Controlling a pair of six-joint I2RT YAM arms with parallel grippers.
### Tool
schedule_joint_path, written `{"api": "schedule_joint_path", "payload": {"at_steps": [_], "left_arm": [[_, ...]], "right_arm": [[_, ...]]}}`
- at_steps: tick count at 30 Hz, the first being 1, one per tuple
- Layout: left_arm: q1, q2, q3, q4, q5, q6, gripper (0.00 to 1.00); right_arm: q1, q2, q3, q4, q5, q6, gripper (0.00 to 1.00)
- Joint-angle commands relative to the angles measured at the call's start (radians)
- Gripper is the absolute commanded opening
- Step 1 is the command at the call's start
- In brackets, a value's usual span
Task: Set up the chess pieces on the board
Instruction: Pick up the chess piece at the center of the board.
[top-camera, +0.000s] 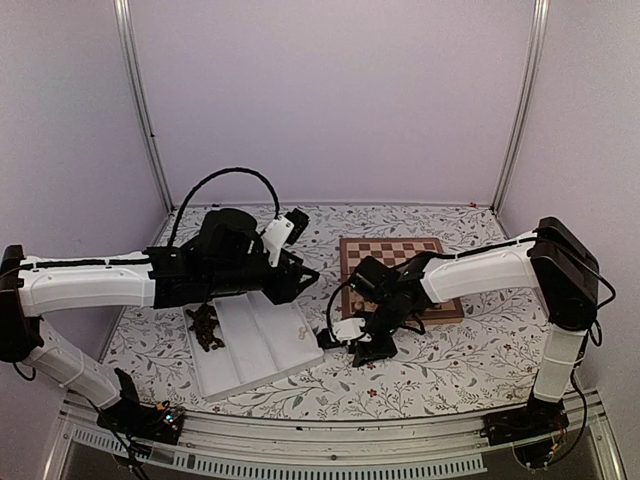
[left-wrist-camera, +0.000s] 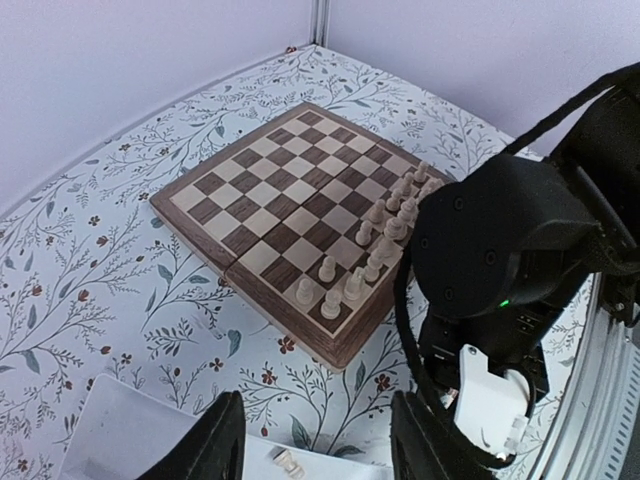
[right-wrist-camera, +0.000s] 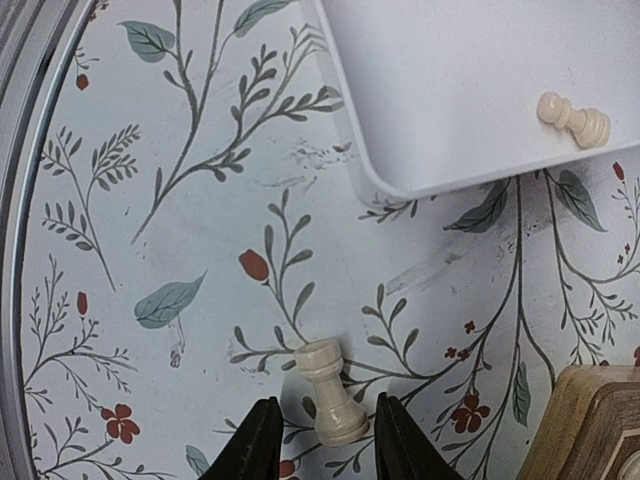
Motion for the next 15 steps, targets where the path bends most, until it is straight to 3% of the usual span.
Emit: {"api": "schedule_joint_path", "payload": {"at_steps": [1,5,10,15], "left_arm": [[0.014,-0.006,-0.006,0.025,0.019,-0.002,0.51],[0.014,-0.008,-0.004,0.022,0.023,0.001,0.51],[0.014,-0.002,0.004,0.024,0.028,0.000,0.51],[0.013,0.000,0.002,0.072,0.035,-0.002,0.51]], "right_arm": [[0.009,0.040,0.033,-0.034,0.025,0.002,0.34],[0.009,0.039,0.016,-0.043,0.051,0.003,0.31],[0.009,0.026,-0.004,-0.043,0.053,0.009,0.17],[-0.031,-0.082,-0.041,-0.037,-0.064,0.056,0.09]]}}
